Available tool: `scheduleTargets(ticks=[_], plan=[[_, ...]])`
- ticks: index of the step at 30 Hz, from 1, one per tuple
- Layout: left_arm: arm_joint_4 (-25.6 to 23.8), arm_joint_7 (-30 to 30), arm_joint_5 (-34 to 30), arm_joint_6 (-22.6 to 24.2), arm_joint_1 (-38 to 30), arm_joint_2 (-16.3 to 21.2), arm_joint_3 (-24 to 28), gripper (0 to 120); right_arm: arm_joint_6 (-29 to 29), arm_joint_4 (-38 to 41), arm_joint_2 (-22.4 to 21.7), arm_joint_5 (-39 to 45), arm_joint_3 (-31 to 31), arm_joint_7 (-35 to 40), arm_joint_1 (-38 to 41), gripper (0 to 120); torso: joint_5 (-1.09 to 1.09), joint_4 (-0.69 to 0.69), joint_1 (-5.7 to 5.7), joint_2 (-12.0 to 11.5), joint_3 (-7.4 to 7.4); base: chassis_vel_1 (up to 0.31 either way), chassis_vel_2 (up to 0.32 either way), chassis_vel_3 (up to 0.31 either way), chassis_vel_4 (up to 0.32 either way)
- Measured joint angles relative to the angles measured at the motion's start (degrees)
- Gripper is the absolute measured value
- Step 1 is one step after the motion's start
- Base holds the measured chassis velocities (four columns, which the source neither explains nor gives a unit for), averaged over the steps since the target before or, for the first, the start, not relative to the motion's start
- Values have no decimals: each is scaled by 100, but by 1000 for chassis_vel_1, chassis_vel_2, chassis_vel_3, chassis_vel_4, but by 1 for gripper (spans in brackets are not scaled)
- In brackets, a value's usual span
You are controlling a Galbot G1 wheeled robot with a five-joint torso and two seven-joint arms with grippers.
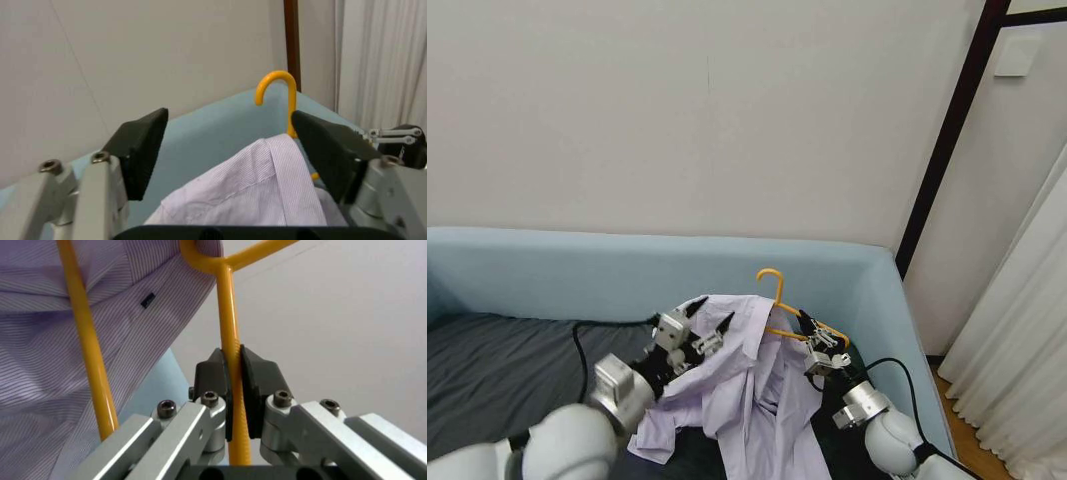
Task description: Pick up the clothes from the sofa and hang them on the clothes hanger.
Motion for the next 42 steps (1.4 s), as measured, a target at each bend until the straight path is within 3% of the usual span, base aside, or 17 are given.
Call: scheduleTargets(ticks=[2, 5, 8, 10, 14, 15, 19, 21, 24, 30, 36, 42], plan=[[249, 504, -295, -100, -266, 205, 9, 89, 51, -41, 39, -20, -147, 3, 172, 4, 2, 10, 0, 0, 0, 0, 0, 0, 0], [566, 997, -611, -147, -523, 238, 74, 97, 101, -90, 88, -44, -337, 4, 387, 4, 0, 6, 0, 0, 0, 0, 0, 0, 0], [1171, 1554, -876, -316, -900, -32, 336, 100, 144, -109, 145, -78, -456, 4, 548, 4, -2, 8, 0, 0, 0, 0, 0, 0, 0], [1308, 1686, -904, -356, -990, -102, 394, 100, 148, -105, 145, -92, -455, 3, 548, 4, -4, 7, 0, 0, 0, 0, 0, 0, 0], [2205, 3113, -1231, -532, -1716, -479, 814, 100, 214, -56, 65, -194, -319, 4, 412, 4, 0, 1, 1, 0, 0, 0, 0, 0, 0], [2205, 3113, -1231, -532, -1716, -479, 814, 100, 214, -56, 65, -194, -319, 4, 412, 4, 0, 1, 1, 0, 0, 0, 0, 0, 0], [3044, 4607, -1170, -355, -2658, -761, 1490, 100, 241, -11, 41, -260, -173, 15, 287, 4, 3, 5, 0, 0, 0, 0, 0, 0, 0], [3194, 4828, -1077, -307, -2808, -827, 1606, 100, 243, 1, 40, -271, -156, 15, 274, 4, 1, 5, 0, 0, 0, 0, 0, 0, 0], [3770, 5534, -691, -156, -3554, -1143, 2399, 100, 266, 54, 28, -325, -72, 19, 206, 4, 1, 5, 1, 0, 0, 0, 0, 0, 0], [4286, 5833, -474, 66, -4502, -1595, 3309, 100, 341, 142, -3, -445, 68, 19, 78, 4, 3, 4, 0, 0, 0, 0, 0, 0, 0], [4639, 6054, -465, 194, -5095, -1963, 3871, 98, 492, 179, -9, -692, 193, 18, -9, 4, 3, 3, 1, 0, 0, 0, 0, 0, 0], [4791, 6338, -386, 229, -5204, -2104, 4068, 90, 512, 187, -13, -719, 199, 20, -11, 4, 2, 5, 0, 0, 0, 0, 0, 0, 0]])
